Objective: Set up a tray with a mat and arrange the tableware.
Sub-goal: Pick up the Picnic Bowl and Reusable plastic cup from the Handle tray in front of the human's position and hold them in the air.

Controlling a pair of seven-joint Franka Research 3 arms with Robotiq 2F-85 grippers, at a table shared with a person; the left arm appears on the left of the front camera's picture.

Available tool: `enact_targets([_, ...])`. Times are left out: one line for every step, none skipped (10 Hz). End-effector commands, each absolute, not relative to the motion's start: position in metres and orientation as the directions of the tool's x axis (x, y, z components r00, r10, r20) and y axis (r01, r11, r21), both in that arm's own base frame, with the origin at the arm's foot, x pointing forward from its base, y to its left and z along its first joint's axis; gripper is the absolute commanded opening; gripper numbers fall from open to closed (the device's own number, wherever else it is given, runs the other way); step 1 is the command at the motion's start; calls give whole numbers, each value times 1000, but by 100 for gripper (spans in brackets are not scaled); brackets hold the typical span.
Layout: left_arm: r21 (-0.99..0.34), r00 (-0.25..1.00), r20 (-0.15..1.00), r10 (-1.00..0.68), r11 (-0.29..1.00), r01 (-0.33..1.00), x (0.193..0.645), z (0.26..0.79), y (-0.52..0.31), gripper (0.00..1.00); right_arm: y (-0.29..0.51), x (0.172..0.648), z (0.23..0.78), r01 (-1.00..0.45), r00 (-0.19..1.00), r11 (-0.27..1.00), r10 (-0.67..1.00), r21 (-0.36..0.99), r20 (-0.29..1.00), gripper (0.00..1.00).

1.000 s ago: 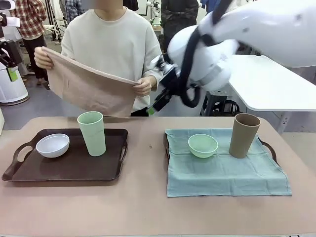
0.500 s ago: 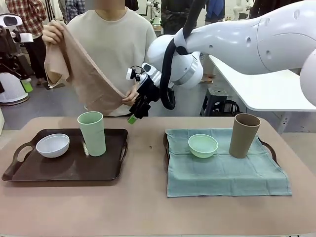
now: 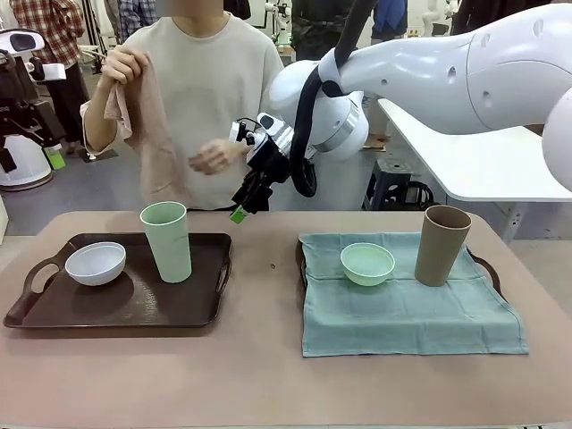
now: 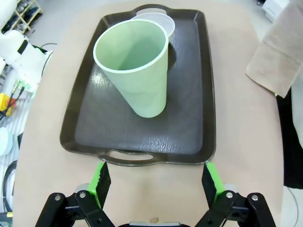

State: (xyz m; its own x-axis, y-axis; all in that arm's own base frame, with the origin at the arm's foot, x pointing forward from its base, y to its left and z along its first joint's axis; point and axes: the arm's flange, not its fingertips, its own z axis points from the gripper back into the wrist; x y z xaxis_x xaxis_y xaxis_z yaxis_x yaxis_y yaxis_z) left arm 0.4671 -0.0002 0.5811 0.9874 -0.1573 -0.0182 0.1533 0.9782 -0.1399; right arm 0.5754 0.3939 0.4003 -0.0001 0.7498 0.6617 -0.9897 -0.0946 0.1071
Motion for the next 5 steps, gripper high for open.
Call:
enact_targets([-141,987,-20,-160,978,156,467,580,-2,100,394,576,400,-990,4,-92,747,110,665,100])
enact_targets([-195,986,-27,-163,969,154,480,561,3,100,396,582,384,-976,-70,-202,648,82,759,100])
enact_targets([-168,992,-36,-121,979,113,481,545,7,100,401,583,371,-977,-74,-203,603,64,794,100])
enact_targets([-117,997,-20,-70,991,67,477,533,10,100,407,579,362,-974,-92,-222,581,50,808,100])
enact_targets([-87,998,8,-56,995,57,473,518,12,100,409,575,353,-970,-89,-234,573,59,814,100])
